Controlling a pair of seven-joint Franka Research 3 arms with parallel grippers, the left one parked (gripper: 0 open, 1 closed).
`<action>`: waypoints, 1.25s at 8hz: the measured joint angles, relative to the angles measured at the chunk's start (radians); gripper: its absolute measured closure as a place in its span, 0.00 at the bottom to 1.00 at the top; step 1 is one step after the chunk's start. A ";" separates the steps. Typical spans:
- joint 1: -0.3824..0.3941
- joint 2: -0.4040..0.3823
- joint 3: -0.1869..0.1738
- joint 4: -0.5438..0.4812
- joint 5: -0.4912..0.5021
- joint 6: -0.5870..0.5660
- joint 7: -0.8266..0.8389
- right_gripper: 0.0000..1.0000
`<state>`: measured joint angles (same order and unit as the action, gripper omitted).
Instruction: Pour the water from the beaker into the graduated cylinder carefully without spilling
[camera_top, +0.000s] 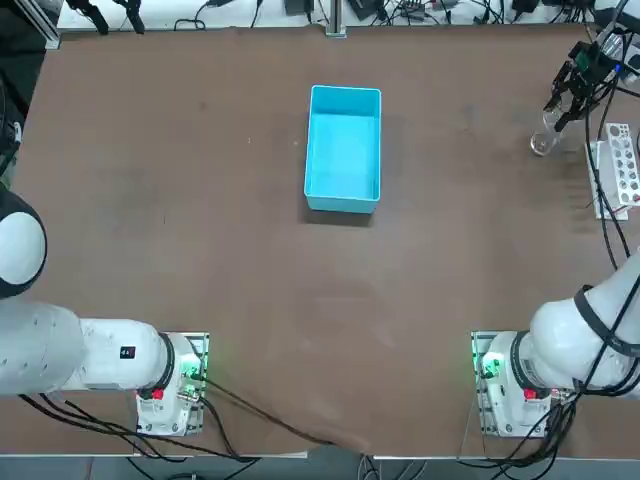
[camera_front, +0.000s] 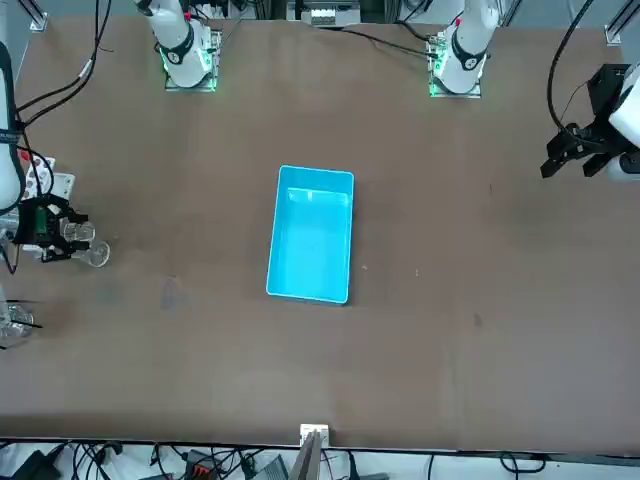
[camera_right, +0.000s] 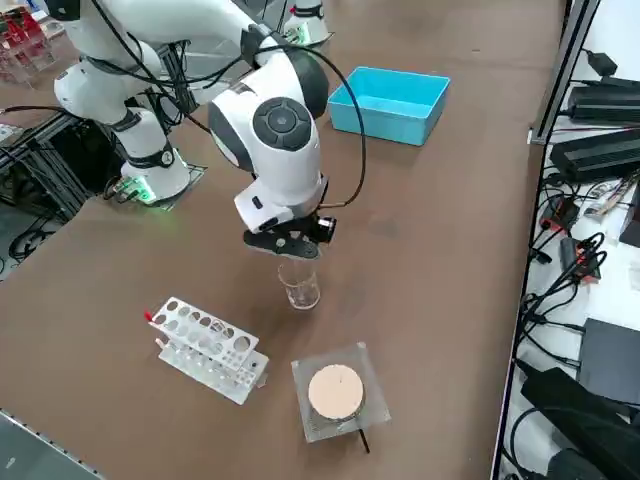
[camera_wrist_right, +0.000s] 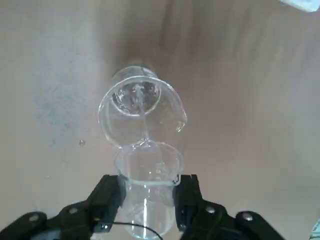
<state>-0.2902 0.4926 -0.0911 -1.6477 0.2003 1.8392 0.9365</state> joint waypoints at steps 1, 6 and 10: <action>-0.001 0.004 0.000 0.000 0.018 0.000 -0.025 0.40; -0.076 0.012 -0.001 0.000 0.103 -0.010 -0.137 0.40; -0.113 0.011 -0.001 0.008 0.178 -0.046 -0.177 0.40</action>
<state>-0.4034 0.5038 -0.0921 -1.6395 0.3778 1.7927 0.7599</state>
